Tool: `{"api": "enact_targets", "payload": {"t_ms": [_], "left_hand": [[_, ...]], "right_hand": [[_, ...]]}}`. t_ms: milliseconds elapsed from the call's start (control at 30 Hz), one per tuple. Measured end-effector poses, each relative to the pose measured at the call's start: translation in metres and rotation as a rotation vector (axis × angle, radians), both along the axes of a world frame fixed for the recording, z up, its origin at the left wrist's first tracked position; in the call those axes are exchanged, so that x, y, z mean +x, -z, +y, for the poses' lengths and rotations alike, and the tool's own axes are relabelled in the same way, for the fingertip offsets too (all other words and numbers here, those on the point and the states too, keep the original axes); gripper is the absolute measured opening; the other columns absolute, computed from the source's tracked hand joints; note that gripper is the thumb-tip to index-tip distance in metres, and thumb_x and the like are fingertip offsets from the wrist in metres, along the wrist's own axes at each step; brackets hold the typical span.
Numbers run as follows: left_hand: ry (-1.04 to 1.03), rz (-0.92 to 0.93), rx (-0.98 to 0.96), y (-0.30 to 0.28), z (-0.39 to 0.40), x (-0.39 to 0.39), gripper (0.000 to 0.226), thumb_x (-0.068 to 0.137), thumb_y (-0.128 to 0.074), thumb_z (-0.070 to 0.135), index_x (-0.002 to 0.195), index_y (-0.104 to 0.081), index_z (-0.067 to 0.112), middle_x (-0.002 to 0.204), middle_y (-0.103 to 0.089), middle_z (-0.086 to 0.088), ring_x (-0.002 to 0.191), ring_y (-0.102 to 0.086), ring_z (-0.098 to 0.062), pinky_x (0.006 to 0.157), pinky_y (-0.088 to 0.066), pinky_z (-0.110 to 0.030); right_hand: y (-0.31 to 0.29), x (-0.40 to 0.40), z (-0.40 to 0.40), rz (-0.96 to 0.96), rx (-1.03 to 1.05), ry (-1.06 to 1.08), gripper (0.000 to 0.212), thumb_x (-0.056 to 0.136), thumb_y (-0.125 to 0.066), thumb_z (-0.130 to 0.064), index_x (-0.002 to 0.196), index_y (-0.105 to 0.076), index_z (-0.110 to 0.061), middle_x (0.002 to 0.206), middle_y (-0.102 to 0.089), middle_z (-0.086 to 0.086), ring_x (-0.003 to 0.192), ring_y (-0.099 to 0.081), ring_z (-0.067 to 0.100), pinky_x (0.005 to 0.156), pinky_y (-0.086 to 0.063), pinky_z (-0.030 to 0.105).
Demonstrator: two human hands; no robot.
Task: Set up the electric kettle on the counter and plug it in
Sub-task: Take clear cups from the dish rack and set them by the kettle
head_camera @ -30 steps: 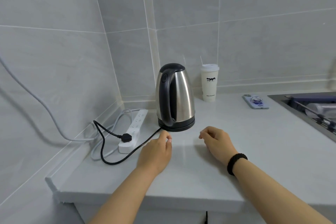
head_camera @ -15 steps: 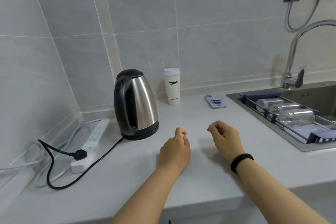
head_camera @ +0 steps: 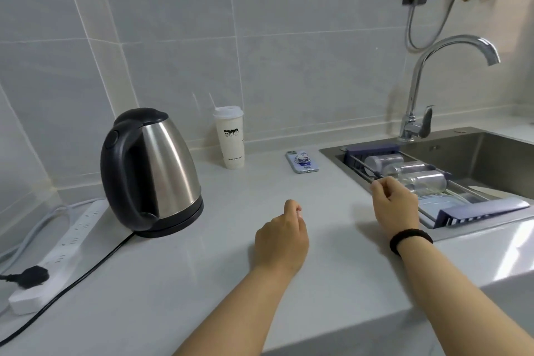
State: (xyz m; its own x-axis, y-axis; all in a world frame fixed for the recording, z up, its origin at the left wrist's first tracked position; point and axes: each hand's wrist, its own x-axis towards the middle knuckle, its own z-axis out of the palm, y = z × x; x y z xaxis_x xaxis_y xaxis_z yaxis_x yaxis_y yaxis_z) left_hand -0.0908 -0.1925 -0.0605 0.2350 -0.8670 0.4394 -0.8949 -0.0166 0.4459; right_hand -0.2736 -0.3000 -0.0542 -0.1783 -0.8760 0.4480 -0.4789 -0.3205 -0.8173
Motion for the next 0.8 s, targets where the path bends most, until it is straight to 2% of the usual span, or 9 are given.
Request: {"api": "enact_targets", "payload": {"t_ms": [67, 167, 267, 400, 467, 567, 633, 700, 800], "left_hand": [[0.021, -0.013, -0.002, 0.001, -0.008, -0.006, 0.022, 0.102, -0.027, 0.025, 0.117, -0.043, 0.020, 0.089, -0.067, -0.006, 0.083, -0.060, -0.033, 0.069, -0.042, -0.036], [0.070, -0.070, -0.036, 0.003, -0.024, -0.019, 0.022, 0.101, -0.028, 0.023, 0.117, -0.043, 0.019, 0.087, -0.067, -0.006, 0.079, -0.059, -0.033, 0.063, -0.037, -0.033], [0.128, -0.129, -0.106, 0.005, -0.042, -0.034, 0.023, 0.101, -0.030, 0.020, 0.117, -0.046, 0.016, 0.083, -0.068, -0.007, 0.073, -0.060, -0.034, 0.059, -0.031, -0.031], [0.187, -0.185, -0.115, 0.003, -0.071, -0.056, 0.020, 0.096, -0.038, 0.014, 0.110, -0.052, 0.013, 0.072, -0.068, -0.007, 0.060, -0.061, -0.036, 0.051, -0.028, -0.028], [0.174, -0.241, -0.094, 0.001, -0.084, -0.069, 0.011, 0.085, -0.052, 0.012, 0.095, -0.057, 0.014, 0.052, -0.061, 0.000, 0.040, -0.055, -0.029, 0.043, -0.013, -0.020], [0.178, -0.267, -0.153, 0.002, -0.105, -0.086, 0.008, 0.076, -0.061, 0.014, 0.082, -0.057, 0.017, 0.040, -0.052, 0.005, 0.028, -0.045, -0.022, 0.047, 0.003, -0.015], [0.211, -0.219, -0.202, 0.004, -0.114, -0.092, 0.006, 0.082, -0.056, 0.013, 0.088, -0.058, 0.015, 0.045, -0.057, 0.002, 0.034, -0.050, -0.027, 0.044, -0.005, -0.018], [0.240, -0.152, -0.199, 0.005, -0.118, -0.092, 0.013, 0.093, -0.046, 0.015, 0.100, -0.056, 0.012, 0.061, -0.066, -0.005, 0.052, -0.057, -0.036, 0.048, -0.023, -0.026], [0.277, -0.046, -0.264, 0.011, -0.126, -0.091, 0.018, 0.098, -0.038, 0.017, 0.108, -0.053, 0.012, 0.074, -0.069, -0.010, 0.066, -0.060, -0.040, 0.056, -0.030, -0.032]], "right_hand": [[0.001, -0.003, -0.007, 0.038, -0.023, 0.040, 0.021, 0.094, -0.047, -0.016, 0.079, -0.058, -0.007, 0.070, -0.057, 0.007, 0.073, -0.048, 0.026, 0.065, -0.033, 0.030], [0.001, -0.008, -0.018, 0.065, -0.121, 0.121, 0.020, 0.094, -0.047, -0.014, 0.079, -0.056, -0.005, 0.068, -0.054, 0.006, 0.069, -0.048, 0.026, 0.064, -0.032, 0.029], [-0.004, -0.014, -0.024, -0.027, -0.250, 0.196, 0.014, 0.096, -0.049, -0.015, 0.092, -0.058, -0.006, 0.076, -0.058, 0.006, 0.070, -0.051, 0.021, 0.064, -0.035, 0.025], [-0.009, -0.023, -0.030, -0.107, -0.347, 0.224, 0.008, 0.095, -0.048, -0.011, 0.097, -0.055, -0.009, 0.077, -0.055, 0.001, 0.065, -0.047, 0.008, 0.061, -0.035, 0.003], [-0.008, -0.029, -0.040, -0.061, -0.356, 0.240, 0.009, 0.093, -0.048, -0.009, 0.099, -0.055, -0.008, 0.083, -0.054, 0.000, 0.071, -0.050, 0.014, 0.065, -0.038, 0.010], [-0.006, -0.041, -0.064, 0.096, -0.361, 0.293, 0.010, 0.090, -0.048, -0.005, 0.097, -0.056, -0.005, 0.090, -0.055, 0.006, 0.077, -0.053, 0.022, 0.067, -0.046, 0.032], [-0.006, -0.048, -0.078, 0.202, -0.330, 0.326, 0.010, 0.088, -0.051, -0.004, 0.095, -0.058, -0.004, 0.093, -0.056, 0.010, 0.076, -0.054, 0.025, 0.065, -0.049, 0.037], [-0.006, -0.054, -0.091, 0.284, -0.239, 0.357, 0.013, 0.086, -0.053, -0.005, 0.098, -0.059, -0.004, 0.100, -0.056, 0.013, 0.077, -0.056, 0.029, 0.065, -0.048, 0.036], [-0.010, -0.056, -0.106, 0.376, -0.040, 0.367, 0.025, 0.087, -0.048, -0.003, 0.111, -0.057, -0.005, 0.116, -0.051, 0.016, 0.077, -0.051, 0.030, 0.067, -0.040, 0.034]]}}
